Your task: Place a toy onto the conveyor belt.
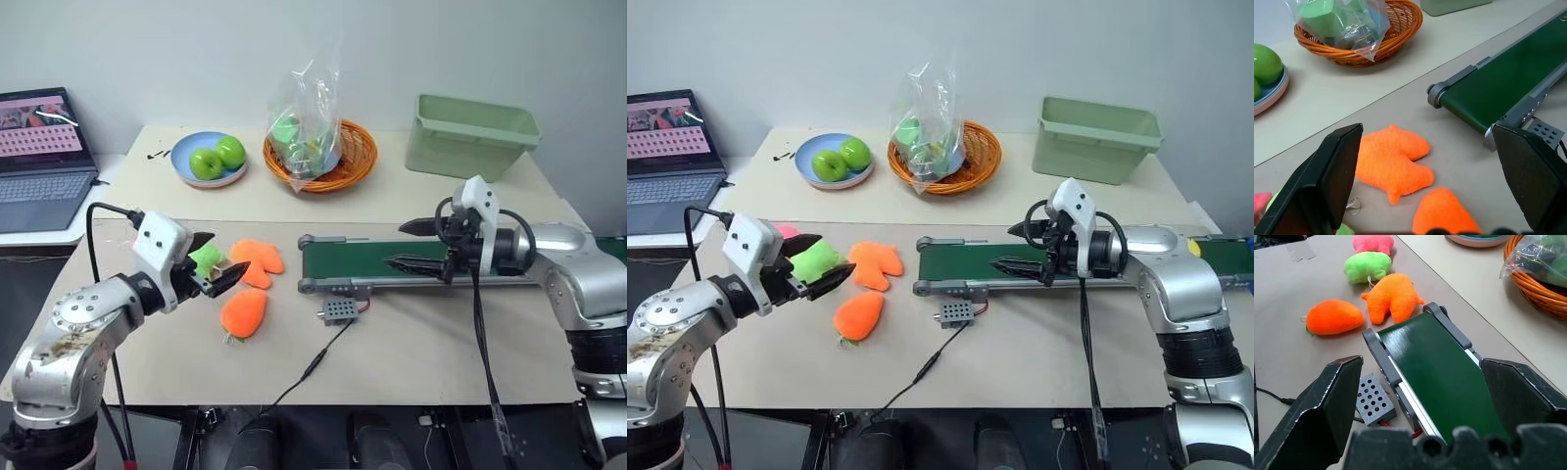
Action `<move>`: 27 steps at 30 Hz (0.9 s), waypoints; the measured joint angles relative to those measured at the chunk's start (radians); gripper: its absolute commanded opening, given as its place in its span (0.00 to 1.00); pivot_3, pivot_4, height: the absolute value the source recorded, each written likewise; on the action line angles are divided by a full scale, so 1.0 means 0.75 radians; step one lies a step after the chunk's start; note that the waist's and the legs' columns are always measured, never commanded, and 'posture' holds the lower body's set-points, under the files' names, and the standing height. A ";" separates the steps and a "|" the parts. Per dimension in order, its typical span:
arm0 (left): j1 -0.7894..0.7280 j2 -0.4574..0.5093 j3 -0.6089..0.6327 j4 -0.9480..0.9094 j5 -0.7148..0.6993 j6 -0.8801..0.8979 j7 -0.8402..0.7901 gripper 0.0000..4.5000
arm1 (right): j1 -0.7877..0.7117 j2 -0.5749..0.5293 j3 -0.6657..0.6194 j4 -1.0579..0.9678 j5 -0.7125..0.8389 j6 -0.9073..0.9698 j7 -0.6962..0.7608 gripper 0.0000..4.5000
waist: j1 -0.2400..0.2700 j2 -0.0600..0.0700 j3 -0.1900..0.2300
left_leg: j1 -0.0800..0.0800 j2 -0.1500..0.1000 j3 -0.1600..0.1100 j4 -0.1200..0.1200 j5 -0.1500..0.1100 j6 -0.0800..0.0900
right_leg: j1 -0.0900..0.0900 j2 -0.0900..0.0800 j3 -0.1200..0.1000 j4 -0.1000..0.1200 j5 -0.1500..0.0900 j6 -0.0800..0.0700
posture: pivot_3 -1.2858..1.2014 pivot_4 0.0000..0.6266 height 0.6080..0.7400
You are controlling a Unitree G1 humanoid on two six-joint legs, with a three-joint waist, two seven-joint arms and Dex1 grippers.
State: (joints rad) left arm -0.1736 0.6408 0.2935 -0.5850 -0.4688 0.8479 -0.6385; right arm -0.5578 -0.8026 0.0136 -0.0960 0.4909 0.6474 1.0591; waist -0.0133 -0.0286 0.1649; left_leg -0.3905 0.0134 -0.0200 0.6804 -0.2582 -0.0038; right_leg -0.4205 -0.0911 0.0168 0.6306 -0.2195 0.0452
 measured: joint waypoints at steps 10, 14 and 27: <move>-0.034 0.031 -0.025 0.050 -0.007 -0.028 0.005 1.00 | 0.005 0.000 -0.048 -0.001 0.006 0.000 -0.008 1.00 | 0.001 0.000 0.000 | 0.000 0.000 0.000 0.000 0.000 0.000 | 0.000 0.000 0.000 0.000 0.000 0.000 | 0.52 0.24 1.00; -0.044 0.031 -0.027 0.068 -0.008 -0.031 0.015 1.00 | 0.006 0.000 -0.055 -0.003 0.007 0.000 -0.016 1.00 | 0.000 0.000 0.000 | 0.000 0.000 0.000 0.000 0.000 0.000 | 0.000 0.000 0.000 0.000 0.000 0.000 | 0.52 0.24 1.00; -0.083 0.027 -0.030 0.100 -0.034 -0.048 0.057 1.00 | 0.006 0.002 -0.055 -0.003 0.007 0.001 -0.018 1.00 | 0.001 0.000 0.000 | 0.000 0.000 0.000 0.000 0.000 0.000 | 0.000 0.000 0.000 0.000 0.000 0.000 | 0.52 0.24 1.00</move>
State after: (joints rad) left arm -0.2360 0.6608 0.2707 -0.5096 -0.4941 0.8123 -0.5957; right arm -0.5533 -0.8012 -0.0278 -0.0983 0.4960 0.6479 1.0456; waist -0.0127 -0.0286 0.1649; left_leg -0.3905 0.0133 -0.0200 0.6803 -0.2582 -0.0038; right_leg -0.4205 -0.0912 0.0168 0.6304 -0.2195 0.0452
